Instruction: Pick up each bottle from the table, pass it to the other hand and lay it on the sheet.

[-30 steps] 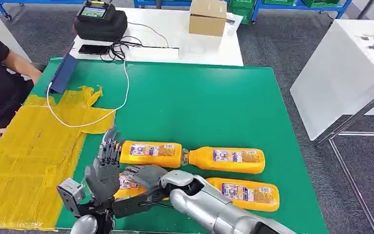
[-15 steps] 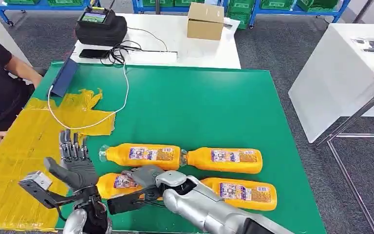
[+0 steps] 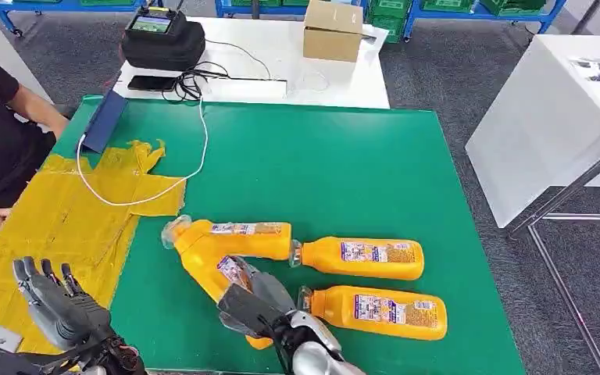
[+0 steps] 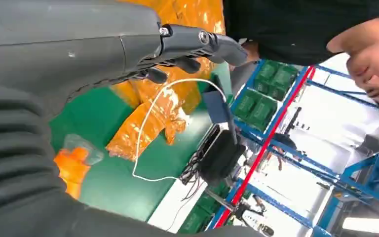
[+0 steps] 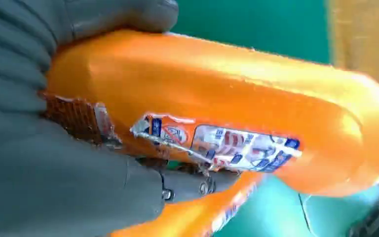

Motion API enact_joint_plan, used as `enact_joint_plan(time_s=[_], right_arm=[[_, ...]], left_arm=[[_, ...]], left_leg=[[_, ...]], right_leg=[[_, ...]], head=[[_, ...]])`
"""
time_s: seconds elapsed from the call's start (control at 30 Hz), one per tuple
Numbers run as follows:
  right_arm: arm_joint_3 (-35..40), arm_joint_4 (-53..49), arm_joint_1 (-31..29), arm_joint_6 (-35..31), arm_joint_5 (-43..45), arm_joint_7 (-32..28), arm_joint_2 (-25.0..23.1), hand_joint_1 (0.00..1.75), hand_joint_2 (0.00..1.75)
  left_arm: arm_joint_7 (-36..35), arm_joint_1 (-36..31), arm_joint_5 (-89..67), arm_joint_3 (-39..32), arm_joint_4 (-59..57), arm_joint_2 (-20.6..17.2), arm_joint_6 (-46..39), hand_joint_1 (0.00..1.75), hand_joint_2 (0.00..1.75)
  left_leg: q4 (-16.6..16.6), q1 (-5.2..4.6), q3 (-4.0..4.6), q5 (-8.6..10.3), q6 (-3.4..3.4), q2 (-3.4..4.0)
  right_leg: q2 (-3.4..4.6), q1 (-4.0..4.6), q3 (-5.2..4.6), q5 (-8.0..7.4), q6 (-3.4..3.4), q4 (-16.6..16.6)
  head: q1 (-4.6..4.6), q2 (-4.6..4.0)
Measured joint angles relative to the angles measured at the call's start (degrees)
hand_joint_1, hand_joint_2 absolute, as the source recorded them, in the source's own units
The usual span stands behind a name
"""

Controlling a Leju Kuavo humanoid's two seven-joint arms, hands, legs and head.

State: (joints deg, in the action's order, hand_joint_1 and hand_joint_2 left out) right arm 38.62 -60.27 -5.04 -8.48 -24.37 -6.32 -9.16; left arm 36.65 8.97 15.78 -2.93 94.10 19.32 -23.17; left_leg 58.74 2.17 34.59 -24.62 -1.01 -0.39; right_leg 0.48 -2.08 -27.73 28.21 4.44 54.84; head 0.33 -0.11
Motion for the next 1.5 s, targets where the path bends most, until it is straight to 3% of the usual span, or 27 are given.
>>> enact_joint_plan(time_s=[0.2,0.4,0.5,0.83,1.23,1.27,1.3,1.5], right_arm=[[-0.6,-13.9,6.2,-1.7,2.3,-2.8,2.3,1.75,1.75],[-0.5,-20.8,8.7,1.1,2.4,-5.3,4.1,1.75,1.75],[-0.1,-22.4,9.2,2.5,1.2,-6.2,4.7,1.75,1.75],[2.2,-23.5,8.3,6.6,-2.4,-5.8,5.7,1.75,1.75],[4.5,-21.5,6.0,9.4,-7.7,-5.7,5.6,1.75,1.75],[4.5,-21.4,6.0,9.4,-7.7,-5.7,5.6,1.75,1.75],[4.6,-21.3,5.9,9.4,-7.8,-5.7,5.6,1.75,1.75],[5.0,-19.3,3.9,9.8,-9.2,-4.3,3.9,1.75,1.75]], left_arm=[[-3.5,1.9,3.2,-0.5,1.3,0.1,10.0,0.0,1.75],[-7.8,2.1,1.5,1.2,0.5,-1.6,37.1,0.0,1.75],[-7.8,1.7,-1.9,3.1,-1.4,-2.6,45.9,0.0,1.75],[-5.1,0.1,-8.7,7.8,-5.4,-4.4,50.5,0.0,1.75],[-1.7,-2.2,-15.3,10.0,-8.9,-6.8,49.4,0.0,1.75],[-1.7,-2.2,-15.3,10.1,-9.0,-6.9,49.4,1.55,1.75],[-1.7,-2.2,-15.4,10.1,-9.1,-7.0,49.3,1.75,1.75],[-0.9,-3.5,-17.7,10.1,-10.2,-7.1,47.7,1.75,1.75]], left_leg=[[0.0,-0.02,0.48,0.05,0.07,-0.08],[0.0,-0.03,0.59,0.05,0.07,-0.1],[0.0,-0.03,0.58,0.05,0.07,-0.1],[0.0,-0.03,0.6,0.05,0.07,-0.1],[0.0,-0.03,0.64,0.05,0.07,-0.1],[0.0,-0.03,0.65,0.05,0.07,-0.1],[0.0,-0.03,0.65,0.05,0.07,-0.1],[0.0,-0.02,0.68,0.12,0.15,-0.13]], right_leg=[[-0.01,-0.03,-0.42,-0.02,0.02,0.0],[-0.12,-0.04,-0.52,-0.01,0.01,0.0],[-0.11,-0.04,-0.54,-0.01,0.01,0.0],[-0.12,-0.04,-0.52,-0.01,0.01,0.0],[-0.13,-0.03,-0.48,-0.01,0.01,0.0],[-0.13,-0.03,-0.48,-0.01,0.01,0.0],[-0.13,-0.03,-0.47,-0.01,0.01,0.0],[-0.19,-0.02,-0.43,-0.02,0.02,0.0]], head=[[0.02,0.0],[0.0,0.0],[0.0,0.0],[0.0,0.0],[0.0,0.0],[0.0,0.0],[0.0,0.0],[0.0,0.0]])
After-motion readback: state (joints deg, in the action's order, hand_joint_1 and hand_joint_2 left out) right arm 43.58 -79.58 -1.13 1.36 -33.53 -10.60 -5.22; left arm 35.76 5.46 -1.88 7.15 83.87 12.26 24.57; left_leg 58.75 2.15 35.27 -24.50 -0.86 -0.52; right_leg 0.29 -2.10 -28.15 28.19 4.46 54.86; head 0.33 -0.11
